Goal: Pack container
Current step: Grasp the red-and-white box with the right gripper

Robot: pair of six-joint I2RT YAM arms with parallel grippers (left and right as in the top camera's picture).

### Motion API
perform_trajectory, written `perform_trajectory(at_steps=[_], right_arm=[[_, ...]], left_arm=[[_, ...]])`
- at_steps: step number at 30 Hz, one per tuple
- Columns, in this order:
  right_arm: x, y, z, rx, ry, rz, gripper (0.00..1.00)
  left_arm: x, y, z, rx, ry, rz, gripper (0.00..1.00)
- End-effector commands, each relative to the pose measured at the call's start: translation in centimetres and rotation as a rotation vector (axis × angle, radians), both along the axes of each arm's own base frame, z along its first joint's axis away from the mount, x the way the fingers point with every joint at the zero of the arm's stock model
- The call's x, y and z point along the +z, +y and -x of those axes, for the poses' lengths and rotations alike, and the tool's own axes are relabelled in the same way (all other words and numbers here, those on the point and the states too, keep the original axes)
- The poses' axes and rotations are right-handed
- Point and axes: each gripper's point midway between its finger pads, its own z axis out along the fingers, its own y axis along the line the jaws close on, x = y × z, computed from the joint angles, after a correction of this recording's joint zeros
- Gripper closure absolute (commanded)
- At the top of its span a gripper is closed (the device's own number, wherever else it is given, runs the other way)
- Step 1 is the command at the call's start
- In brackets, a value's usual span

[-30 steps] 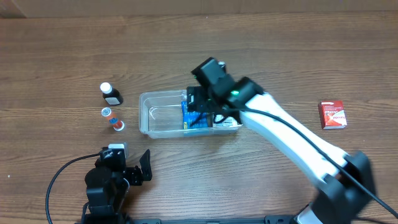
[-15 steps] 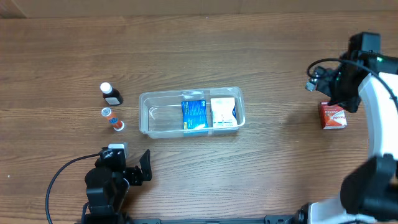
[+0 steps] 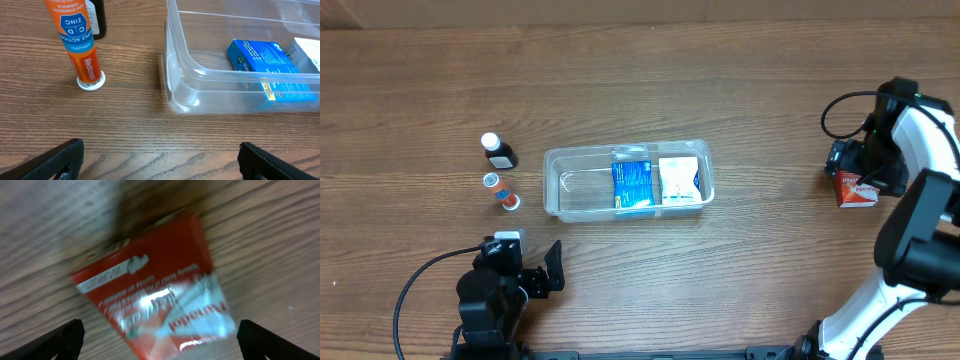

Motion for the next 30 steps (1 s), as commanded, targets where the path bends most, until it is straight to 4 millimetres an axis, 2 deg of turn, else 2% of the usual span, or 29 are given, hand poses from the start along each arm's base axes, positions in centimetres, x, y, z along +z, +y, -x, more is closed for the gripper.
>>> perform_trajectory(at_steps=[1,3,5,7,10,12,15,17,18,19,21,23,24,26,27,30], right_arm=[[-1.4,0.3,0.2,0.009,0.034,-0.018,0.08],[-1.4,0.6,0.1,0.002,0.027,-0.033,0.19],[-1.4,0.7,0.1,-0.044,0.02,-0.037,0.22],[-1.5,1.7,-0.2,-0.053,0.004,-0.094,0.34],[-0.5,3.6,-0.5,-0.066,-0.019,-0.17,0.4],[1.4,5.4,-1.2,-0.037,-0.074,-0.211,0.41],[5.5,8.2,-2.2,0.052,-0.176,-0.198,0.41],[9.5,11.3,-2.7,0.159,-0.279,-0.172,0.41],[10.9,12.6,-2.7,0.199,-0.314,-0.167,0.39],[11.6,12.9,-2.5,0.21,-0.328,-0.137,0.33],[11.8,10.7,-2.1,0.155,-0.313,-0.027,0.18],[11.3,8.8,-2.2,0.111,-0.304,-0.007,0.07],[11.0,7.3,-2.2,0.067,-0.304,-0.004,0.02],[10.0,4.0,-1.8,-0.027,-0.289,-0.008,0.0],[9.2,3.1,-1.6,-0.063,-0.276,-0.029,0.0],[6.9,2.2,-1.0,-0.088,-0.218,-0.106,0.0]], left_arm=[[0.1,-0.1,0.0,-0.014,-0.011,-0.018,0.0],[0.1,-0.1,0.0,-0.014,-0.011,-0.018,0.0],[0.1,-0.1,0.0,-0.014,-0.011,-0.018,0.0],[0.1,-0.1,0.0,-0.014,-0.011,-0.018,0.0],[0.1,-0.1,0.0,-0.014,-0.011,-0.018,0.0],[0.1,-0.1,0.0,-0.014,-0.011,-0.018,0.0],[0.1,-0.1,0.0,-0.014,-0.011,-0.018,0.0],[0.1,-0.1,0.0,-0.014,-0.011,-0.018,0.0],[0.1,-0.1,0.0,-0.014,-0.011,-0.018,0.0],[0.1,-0.1,0.0,-0.014,-0.011,-0.018,0.0],[0.1,-0.1,0.0,-0.014,-0.011,-0.018,0.0],[0.1,-0.1,0.0,-0.014,-0.011,-0.018,0.0],[0.1,-0.1,0.0,-0.014,-0.011,-0.018,0.0],[0.1,-0.1,0.0,-0.014,-0.011,-0.018,0.0],[0.1,-0.1,0.0,-0.014,-0.011,-0.018,0.0],[0.1,-0.1,0.0,-0.014,-0.011,-0.018,0.0]])
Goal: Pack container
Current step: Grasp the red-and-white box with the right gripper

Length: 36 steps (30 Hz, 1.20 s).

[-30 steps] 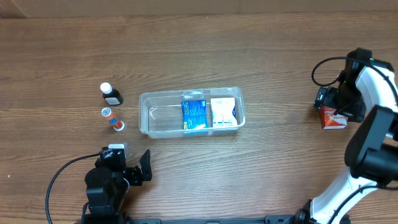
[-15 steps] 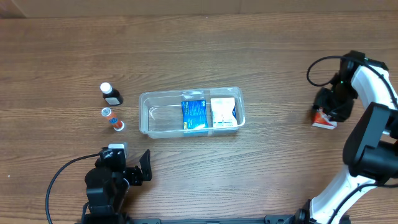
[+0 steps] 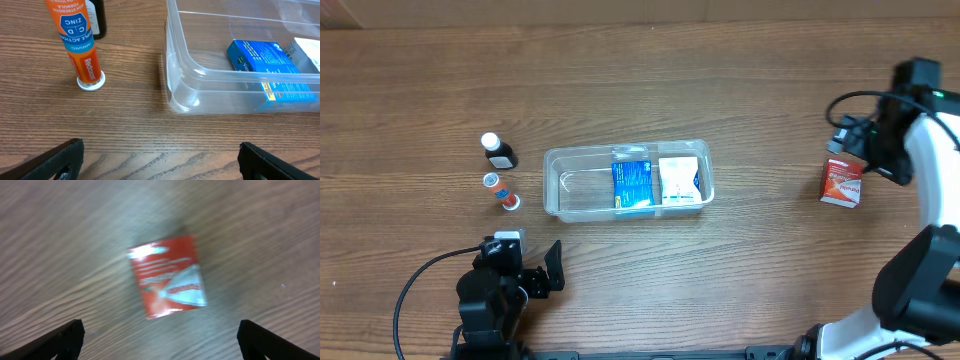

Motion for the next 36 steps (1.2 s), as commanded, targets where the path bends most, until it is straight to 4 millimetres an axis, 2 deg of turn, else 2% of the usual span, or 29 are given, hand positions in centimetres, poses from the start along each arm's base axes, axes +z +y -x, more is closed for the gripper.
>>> perform_trajectory(at_steps=[1,5,9,11,19,23,25,27,30,33,36], right_arm=[[-2.5,-0.2,0.1,0.007,0.052,-0.065,0.0],[-5.7,-0.6,-0.6,0.019,0.103,-0.062,0.0],[-8.8,-1.0,-0.1,0.02,0.183,-0.063,0.0],[-10.0,-0.7,0.0,0.05,0.21,-0.073,0.04],[-10.1,0.4,-0.4,0.023,0.201,-0.098,0.21],[-10.1,2.0,-1.2,0.043,0.18,-0.131,0.22],[-10.1,2.8,-1.7,0.063,0.17,-0.126,0.15],[-10.2,3.5,-2.3,0.086,0.156,-0.119,0.14],[-10.2,3.9,-2.5,0.076,0.153,-0.119,0.22],[-10.2,4.1,-1.8,0.034,0.182,-0.13,0.35],[-9.3,5.1,-1.0,0.055,0.207,-0.133,0.4]], left_arm=[[0.1,-0.1,0.0,-0.013,-0.011,-0.018,0.0],[0.1,-0.1,0.0,-0.013,-0.011,-0.018,0.0],[0.1,-0.1,0.0,-0.013,-0.011,-0.018,0.0],[0.1,-0.1,0.0,-0.013,-0.011,-0.018,0.0],[0.1,-0.1,0.0,-0.013,-0.011,-0.018,0.0],[0.1,-0.1,0.0,-0.013,-0.011,-0.018,0.0],[0.1,-0.1,0.0,-0.013,-0.011,-0.018,0.0],[0.1,-0.1,0.0,-0.013,-0.011,-0.018,0.0],[0.1,-0.1,0.0,-0.013,-0.011,-0.018,0.0],[0.1,-0.1,0.0,-0.013,-0.011,-0.018,0.0],[0.1,-0.1,0.0,-0.013,-0.011,-0.018,0.0]])
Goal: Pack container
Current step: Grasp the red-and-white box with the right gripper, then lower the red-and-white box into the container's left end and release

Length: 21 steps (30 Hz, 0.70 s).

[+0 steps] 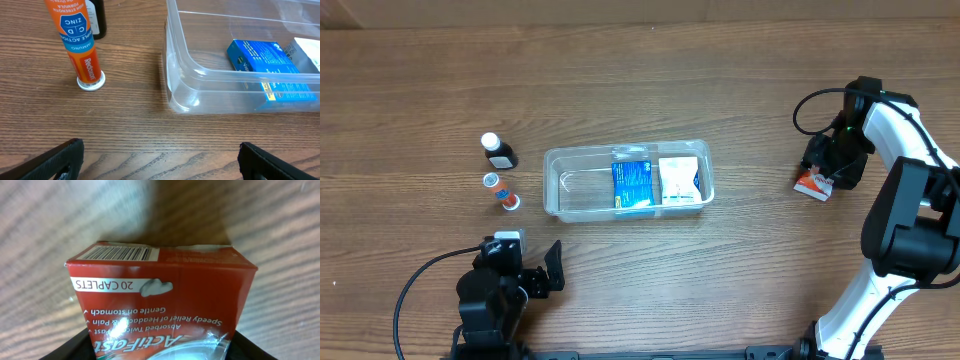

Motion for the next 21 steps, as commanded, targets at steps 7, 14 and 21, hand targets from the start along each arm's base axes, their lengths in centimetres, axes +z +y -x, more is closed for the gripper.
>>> perform_trajectory(at_steps=[7,14,21], right_arm=[[13.3,10.1,2.3,0.238,-0.21,0.012,0.4],[22.1,24.1,6.4,0.478,-0.536,-0.11,0.4],[17.1,36.3,4.2,0.572,-0.579,-0.211,0.4]], left_arm=[[0.1,-0.1,0.0,-0.013,-0.011,-0.018,0.0],[0.1,-0.1,0.0,-0.013,-0.011,-0.018,0.0],[0.1,-0.1,0.0,-0.013,-0.011,-0.018,0.0]])
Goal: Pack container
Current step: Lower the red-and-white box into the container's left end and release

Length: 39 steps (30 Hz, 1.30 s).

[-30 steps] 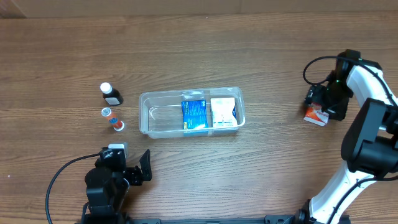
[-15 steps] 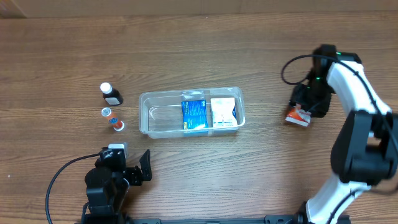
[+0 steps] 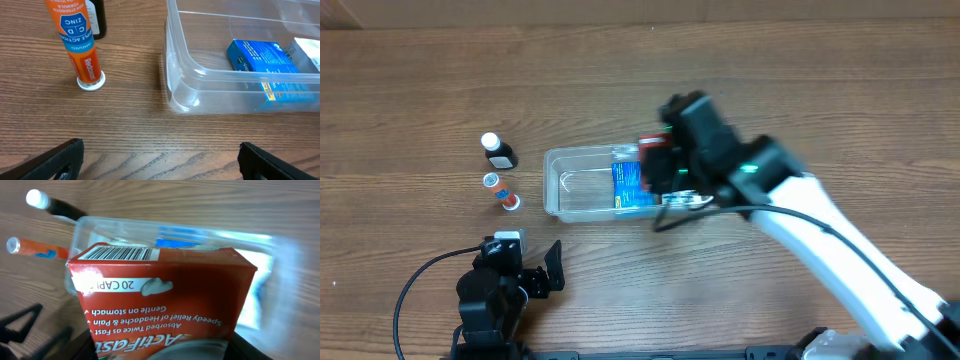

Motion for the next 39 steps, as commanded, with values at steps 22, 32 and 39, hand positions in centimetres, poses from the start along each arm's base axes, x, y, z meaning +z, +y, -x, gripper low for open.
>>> perform_trajectory(at_steps=[22,32,39], right_arm=[[-15.3,10.0,-0.8,0.069,0.157,0.043,0.32],[-14.7,10.6,-2.6,0.018,0.126,-0.02,0.31],[-14.7,10.1,-3.2,-0.006,0.107,-0.004,0.31]], left_arm=[[0.1,-0.1,0.0,-0.013,-0.011,-0.018,0.0],[0.1,-0.1,0.0,-0.013,-0.011,-0.018,0.0],[0.1,-0.1,0.0,-0.013,-0.011,-0.017,0.0]])
